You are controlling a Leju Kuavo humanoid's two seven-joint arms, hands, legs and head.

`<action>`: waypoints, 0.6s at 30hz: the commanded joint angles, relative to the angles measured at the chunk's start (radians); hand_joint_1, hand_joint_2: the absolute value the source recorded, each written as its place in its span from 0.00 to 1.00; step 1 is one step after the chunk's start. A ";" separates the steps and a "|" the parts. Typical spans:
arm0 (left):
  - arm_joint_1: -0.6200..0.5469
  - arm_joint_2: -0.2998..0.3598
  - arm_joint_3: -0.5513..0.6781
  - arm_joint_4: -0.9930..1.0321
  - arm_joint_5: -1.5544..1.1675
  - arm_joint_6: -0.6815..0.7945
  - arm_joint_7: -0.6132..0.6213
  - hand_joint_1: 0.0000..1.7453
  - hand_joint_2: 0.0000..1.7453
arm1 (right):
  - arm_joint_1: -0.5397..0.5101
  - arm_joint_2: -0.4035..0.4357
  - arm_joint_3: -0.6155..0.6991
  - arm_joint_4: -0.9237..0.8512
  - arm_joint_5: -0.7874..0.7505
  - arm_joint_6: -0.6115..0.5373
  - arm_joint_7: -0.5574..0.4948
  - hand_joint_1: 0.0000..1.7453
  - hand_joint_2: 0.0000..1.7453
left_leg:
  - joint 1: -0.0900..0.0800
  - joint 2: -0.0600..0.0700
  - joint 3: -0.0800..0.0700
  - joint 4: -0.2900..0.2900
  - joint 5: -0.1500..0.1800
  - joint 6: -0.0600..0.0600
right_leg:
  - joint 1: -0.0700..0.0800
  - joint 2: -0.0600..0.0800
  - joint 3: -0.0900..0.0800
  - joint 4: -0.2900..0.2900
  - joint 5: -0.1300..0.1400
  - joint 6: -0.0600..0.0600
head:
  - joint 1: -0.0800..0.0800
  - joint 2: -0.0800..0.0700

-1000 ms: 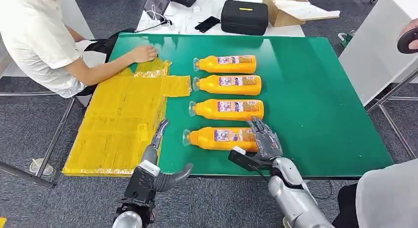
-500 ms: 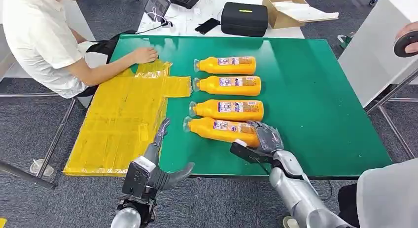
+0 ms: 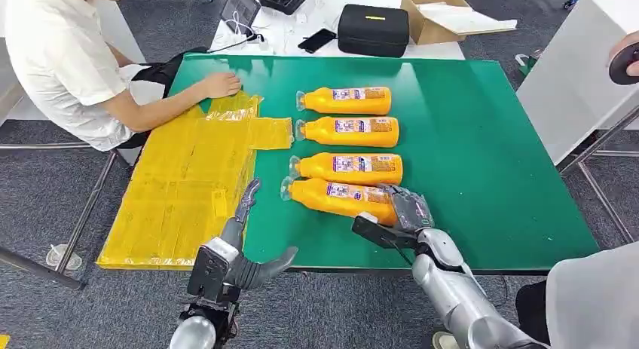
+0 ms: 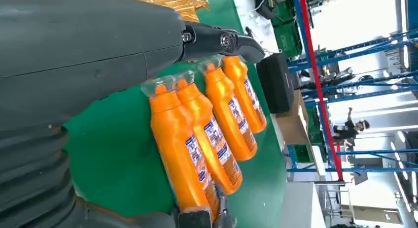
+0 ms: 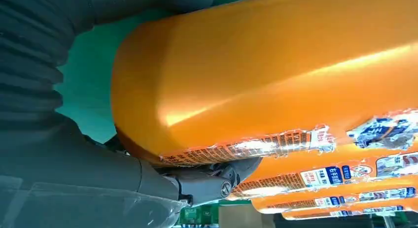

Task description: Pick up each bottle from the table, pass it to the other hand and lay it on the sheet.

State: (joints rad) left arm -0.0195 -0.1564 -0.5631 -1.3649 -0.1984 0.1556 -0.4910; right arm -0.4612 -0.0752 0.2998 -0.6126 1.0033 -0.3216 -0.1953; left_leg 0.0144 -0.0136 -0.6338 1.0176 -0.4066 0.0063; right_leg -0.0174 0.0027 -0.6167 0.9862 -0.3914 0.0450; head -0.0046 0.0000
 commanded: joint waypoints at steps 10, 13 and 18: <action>0.008 0.008 0.019 0.029 0.074 0.033 -0.027 0.00 1.00 | 0.178 0.065 -0.079 -0.224 -0.249 -0.091 -0.281 1.00 1.00 | 0.001 0.001 0.001 -0.001 -0.001 0.000 | 0.001 0.000 0.001 -0.001 -0.001 -0.001 | 0.000 0.000; 0.019 0.015 0.015 0.021 0.084 0.035 -0.030 0.00 1.00 | 0.219 0.080 -0.085 -0.322 -0.283 -0.130 -0.292 1.00 1.00 | 0.000 0.002 0.000 0.000 -0.001 0.000 | 0.001 0.001 0.000 0.000 -0.001 -0.002 | 0.000 0.000; 0.033 0.019 0.017 -0.003 0.096 0.049 -0.047 0.00 1.00 | 0.234 0.083 -0.098 -0.346 -0.306 -0.143 -0.287 1.00 1.00 | 0.000 0.002 -0.002 0.000 -0.002 0.000 | 0.001 0.001 -0.002 0.000 -0.002 -0.002 | 0.000 0.000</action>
State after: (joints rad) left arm 0.0085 -0.1568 -0.5585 -1.3661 -0.1121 0.1988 -0.5295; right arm -0.2677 -0.0156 0.2407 -0.8416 0.7179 -0.4540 -0.4837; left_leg 0.0147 -0.0139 -0.6392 1.0176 -0.4068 0.0059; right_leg -0.0172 0.0027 -0.6215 0.9867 -0.3916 0.0449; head -0.0042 0.0000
